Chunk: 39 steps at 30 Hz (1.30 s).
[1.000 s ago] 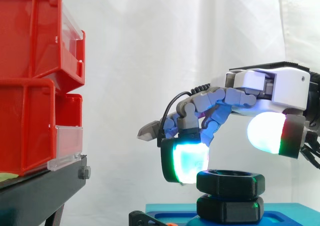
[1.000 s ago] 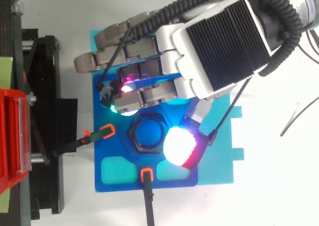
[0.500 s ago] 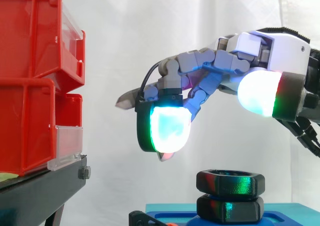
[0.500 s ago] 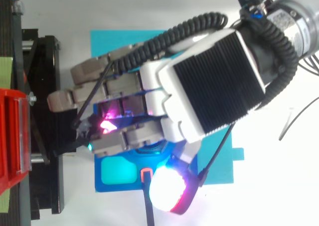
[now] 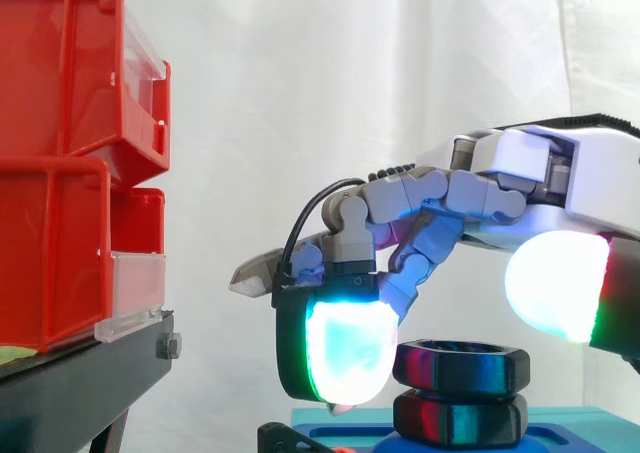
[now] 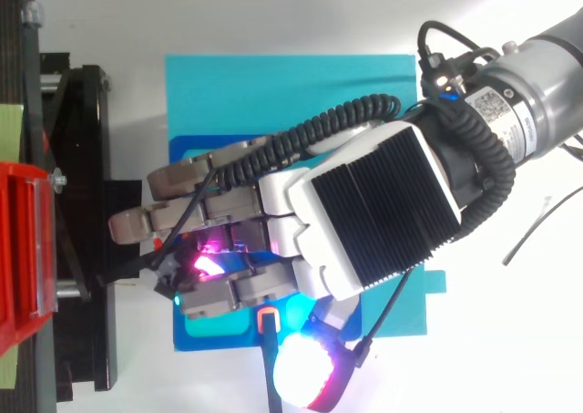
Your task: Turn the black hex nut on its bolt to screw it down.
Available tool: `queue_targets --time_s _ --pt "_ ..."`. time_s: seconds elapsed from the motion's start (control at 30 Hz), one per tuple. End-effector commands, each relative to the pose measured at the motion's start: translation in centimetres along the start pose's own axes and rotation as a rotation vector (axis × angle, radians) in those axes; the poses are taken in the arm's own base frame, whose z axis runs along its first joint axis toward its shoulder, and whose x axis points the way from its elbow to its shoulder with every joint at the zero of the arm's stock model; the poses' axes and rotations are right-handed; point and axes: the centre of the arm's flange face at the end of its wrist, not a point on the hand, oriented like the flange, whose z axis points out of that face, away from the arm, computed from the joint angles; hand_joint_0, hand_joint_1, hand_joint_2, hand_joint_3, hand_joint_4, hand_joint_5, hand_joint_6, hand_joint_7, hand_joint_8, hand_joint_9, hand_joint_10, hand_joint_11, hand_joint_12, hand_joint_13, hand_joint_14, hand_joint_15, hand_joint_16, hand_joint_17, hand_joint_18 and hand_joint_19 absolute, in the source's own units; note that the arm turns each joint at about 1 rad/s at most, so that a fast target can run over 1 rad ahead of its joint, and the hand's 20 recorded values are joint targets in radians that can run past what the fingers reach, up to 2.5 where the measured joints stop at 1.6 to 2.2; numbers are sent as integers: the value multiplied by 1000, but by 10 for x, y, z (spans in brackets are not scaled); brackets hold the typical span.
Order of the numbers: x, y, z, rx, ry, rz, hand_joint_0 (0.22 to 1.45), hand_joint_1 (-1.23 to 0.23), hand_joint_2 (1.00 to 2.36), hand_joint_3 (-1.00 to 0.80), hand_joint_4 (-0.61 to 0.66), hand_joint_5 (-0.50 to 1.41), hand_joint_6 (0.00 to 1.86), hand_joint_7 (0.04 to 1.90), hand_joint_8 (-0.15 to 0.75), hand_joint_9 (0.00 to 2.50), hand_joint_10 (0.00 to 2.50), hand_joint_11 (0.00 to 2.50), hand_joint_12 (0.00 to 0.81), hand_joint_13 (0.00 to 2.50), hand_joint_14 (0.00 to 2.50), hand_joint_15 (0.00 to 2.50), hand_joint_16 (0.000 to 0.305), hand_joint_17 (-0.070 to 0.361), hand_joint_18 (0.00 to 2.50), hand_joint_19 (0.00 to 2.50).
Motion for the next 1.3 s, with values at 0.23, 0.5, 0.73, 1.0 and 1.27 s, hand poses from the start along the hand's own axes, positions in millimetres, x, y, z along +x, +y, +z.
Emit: queue_targets --time_s 0.23,0.5,0.73,1.0,1.27 --pt "1 -3 -6 -1 15 5 491 -133 1000 -500 87 -32 582 1296 298 1042 7 276 363 532 1 7 53 120 598 341" --pt "1 -10 -12 -15 10 -2 493 -140 1000 -500 50 -45 644 1239 300 1046 8 280 362 544 0 13 53 119 607 339" --pt "0 -17 -18 -17 1 -12 492 -140 1000 -500 72 -53 681 1165 300 1047 7 280 363 545 0 12 53 118 611 340" --pt "-2 -27 -25 -20 -14 -26 492 -139 1000 -500 96 -53 689 1137 302 1055 8 285 362 550 0 11 53 119 612 340" --pt "-3 -36 -33 -19 -17 -34 492 -139 1000 -500 109 -51 687 1132 307 1055 8 285 364 552 0 14 53 118 617 339"
